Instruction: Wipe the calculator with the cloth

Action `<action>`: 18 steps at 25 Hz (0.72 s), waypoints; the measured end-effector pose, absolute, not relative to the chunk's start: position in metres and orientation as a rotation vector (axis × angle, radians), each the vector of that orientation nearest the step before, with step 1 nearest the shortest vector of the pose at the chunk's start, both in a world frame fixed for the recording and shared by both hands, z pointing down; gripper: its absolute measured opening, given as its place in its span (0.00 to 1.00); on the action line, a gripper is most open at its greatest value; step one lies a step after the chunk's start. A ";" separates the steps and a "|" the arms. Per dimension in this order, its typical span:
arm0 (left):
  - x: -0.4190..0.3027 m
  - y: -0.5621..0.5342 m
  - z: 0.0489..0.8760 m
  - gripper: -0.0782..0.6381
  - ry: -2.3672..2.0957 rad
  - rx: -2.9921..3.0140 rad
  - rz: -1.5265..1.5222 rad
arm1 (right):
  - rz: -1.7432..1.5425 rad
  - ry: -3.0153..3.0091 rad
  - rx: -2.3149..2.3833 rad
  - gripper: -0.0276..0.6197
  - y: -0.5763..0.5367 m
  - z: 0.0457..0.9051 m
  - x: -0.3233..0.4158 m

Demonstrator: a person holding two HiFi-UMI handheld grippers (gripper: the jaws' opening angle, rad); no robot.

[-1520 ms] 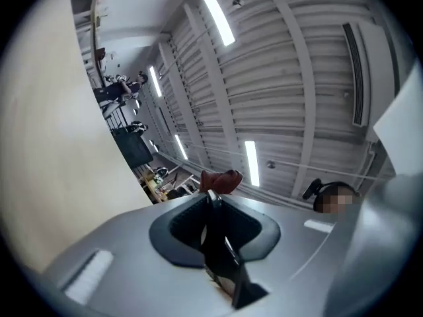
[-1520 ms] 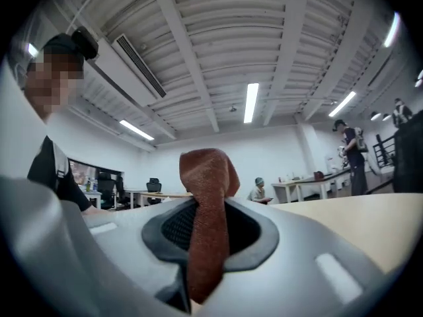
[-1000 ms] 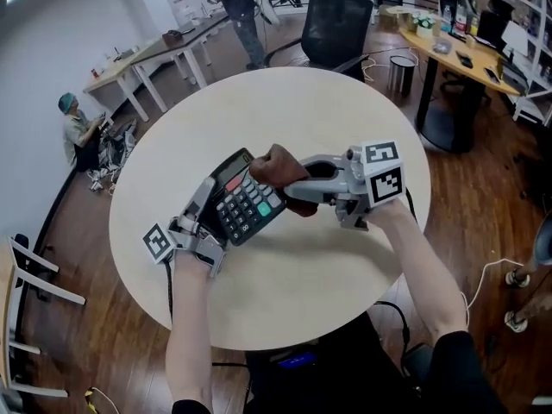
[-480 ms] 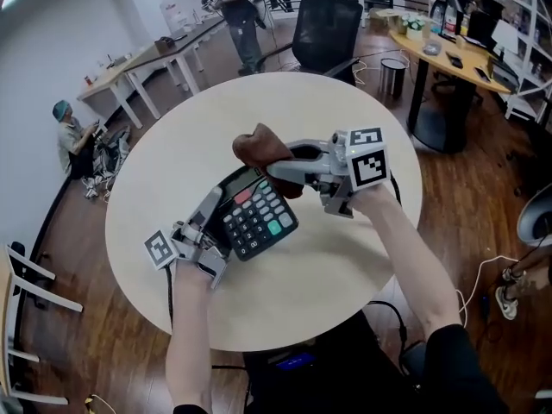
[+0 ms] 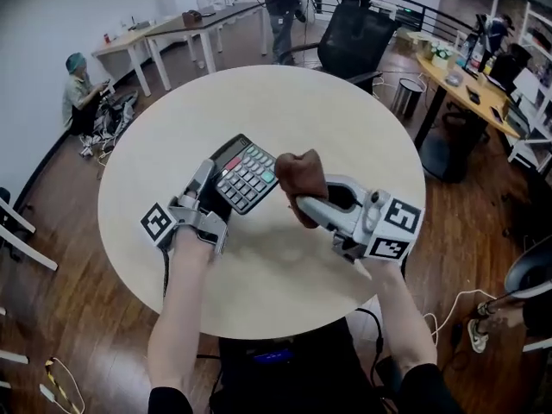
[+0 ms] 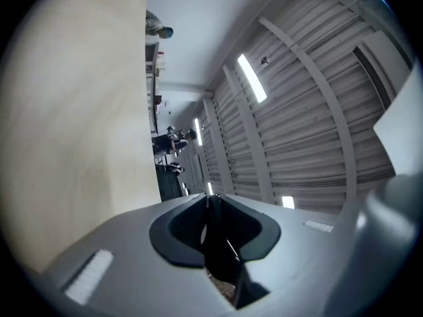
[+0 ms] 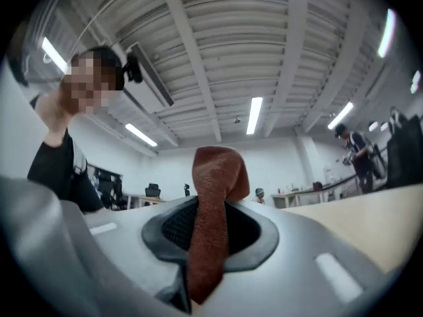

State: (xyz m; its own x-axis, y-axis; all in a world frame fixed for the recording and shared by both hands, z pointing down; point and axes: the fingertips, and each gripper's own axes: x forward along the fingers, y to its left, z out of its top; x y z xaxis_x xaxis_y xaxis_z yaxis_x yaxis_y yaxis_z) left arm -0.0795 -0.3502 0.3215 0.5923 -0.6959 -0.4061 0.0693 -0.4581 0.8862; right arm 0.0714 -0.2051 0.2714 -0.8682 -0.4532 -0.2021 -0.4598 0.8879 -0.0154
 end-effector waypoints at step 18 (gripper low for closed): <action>-0.077 -0.333 0.311 0.19 -0.485 1.802 -1.090 | 0.476 2.921 -1.159 0.17 -0.209 0.278 0.038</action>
State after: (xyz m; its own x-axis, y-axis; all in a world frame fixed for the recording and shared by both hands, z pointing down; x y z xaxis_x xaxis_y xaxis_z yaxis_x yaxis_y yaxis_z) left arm -0.0769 -0.3334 0.3111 0.5257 -0.7101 -0.4684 0.1278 -0.4785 0.8687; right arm 0.0381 -0.2094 0.2777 -0.7335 -0.6755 -0.0751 -0.6644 0.6894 0.2886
